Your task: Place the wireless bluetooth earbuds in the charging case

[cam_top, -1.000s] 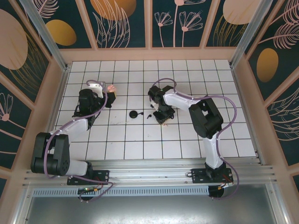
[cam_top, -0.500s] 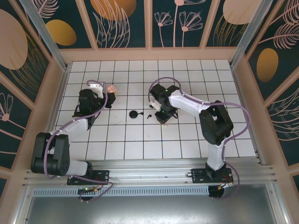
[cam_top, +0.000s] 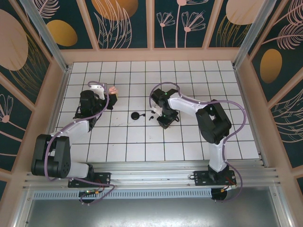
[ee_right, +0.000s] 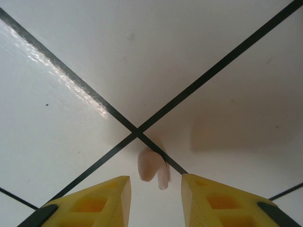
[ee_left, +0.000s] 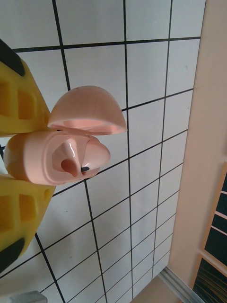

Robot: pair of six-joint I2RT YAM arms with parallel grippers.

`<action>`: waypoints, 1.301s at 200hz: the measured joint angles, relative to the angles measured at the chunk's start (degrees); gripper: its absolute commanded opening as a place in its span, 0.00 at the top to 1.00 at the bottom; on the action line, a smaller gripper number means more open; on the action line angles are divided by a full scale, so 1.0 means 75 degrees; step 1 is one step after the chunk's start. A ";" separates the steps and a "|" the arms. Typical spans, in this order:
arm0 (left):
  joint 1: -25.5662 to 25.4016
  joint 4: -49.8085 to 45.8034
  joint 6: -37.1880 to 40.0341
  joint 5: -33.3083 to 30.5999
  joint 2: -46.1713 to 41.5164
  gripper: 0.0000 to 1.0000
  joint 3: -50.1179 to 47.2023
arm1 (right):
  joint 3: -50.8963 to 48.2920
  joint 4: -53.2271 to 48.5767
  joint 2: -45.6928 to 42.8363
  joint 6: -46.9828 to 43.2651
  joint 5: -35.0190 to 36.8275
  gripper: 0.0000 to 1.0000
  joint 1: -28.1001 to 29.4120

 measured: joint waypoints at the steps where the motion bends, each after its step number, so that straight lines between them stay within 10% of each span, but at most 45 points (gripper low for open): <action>1: 0.0000 0.0000 0.0000 0.0000 0.0000 0.95 0.0000 | 0.0000 -0.0003 0.0006 -0.0003 -0.0003 0.66 0.0000; 260: -0.0134 0.0047 0.0006 0.0012 0.0000 0.95 -0.0015 | -0.0586 0.0848 -0.0070 0.0291 -0.0609 0.79 -0.0271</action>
